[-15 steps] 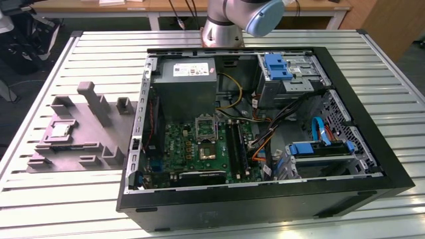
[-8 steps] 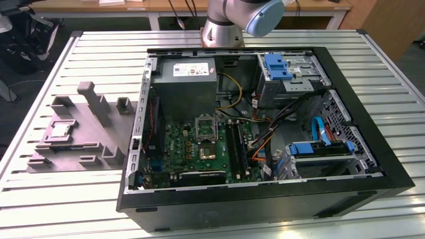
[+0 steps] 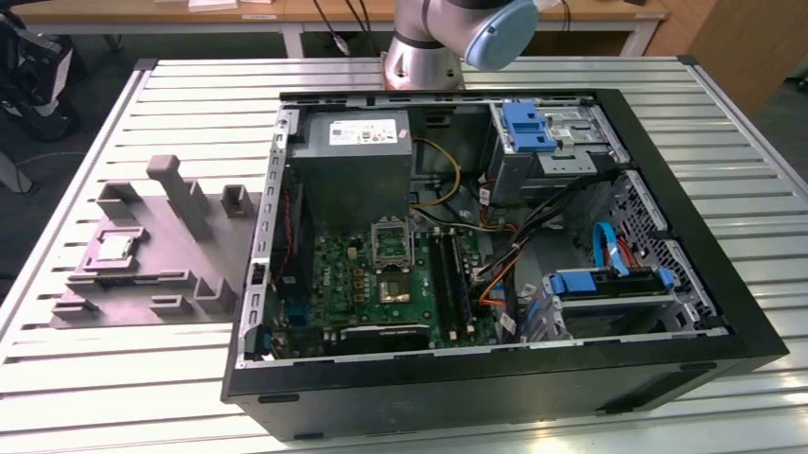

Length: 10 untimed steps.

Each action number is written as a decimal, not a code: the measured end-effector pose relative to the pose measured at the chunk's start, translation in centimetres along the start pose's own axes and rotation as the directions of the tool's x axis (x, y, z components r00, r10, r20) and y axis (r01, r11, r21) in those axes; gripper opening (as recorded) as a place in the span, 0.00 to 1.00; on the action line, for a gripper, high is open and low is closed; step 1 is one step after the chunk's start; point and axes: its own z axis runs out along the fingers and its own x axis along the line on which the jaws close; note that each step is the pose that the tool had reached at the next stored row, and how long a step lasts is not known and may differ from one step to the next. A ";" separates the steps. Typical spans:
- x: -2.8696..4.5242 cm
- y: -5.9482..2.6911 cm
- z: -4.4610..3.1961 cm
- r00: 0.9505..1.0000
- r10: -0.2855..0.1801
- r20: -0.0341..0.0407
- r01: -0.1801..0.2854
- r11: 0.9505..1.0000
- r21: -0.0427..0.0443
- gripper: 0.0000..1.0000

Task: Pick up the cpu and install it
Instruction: 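Reach for the cpu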

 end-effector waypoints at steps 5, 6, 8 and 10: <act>0.15 -0.01 0.00 1.000 0.000 0.000 0.000 1.000 0.000 0.11; 0.18 -0.01 -0.01 1.000 0.000 0.000 0.000 1.000 0.000 0.11; 0.24 -0.02 0.00 1.000 0.000 0.000 0.000 1.000 0.000 0.11; 0.29 -0.02 0.00 1.000 0.000 0.000 0.000 1.000 0.000 0.11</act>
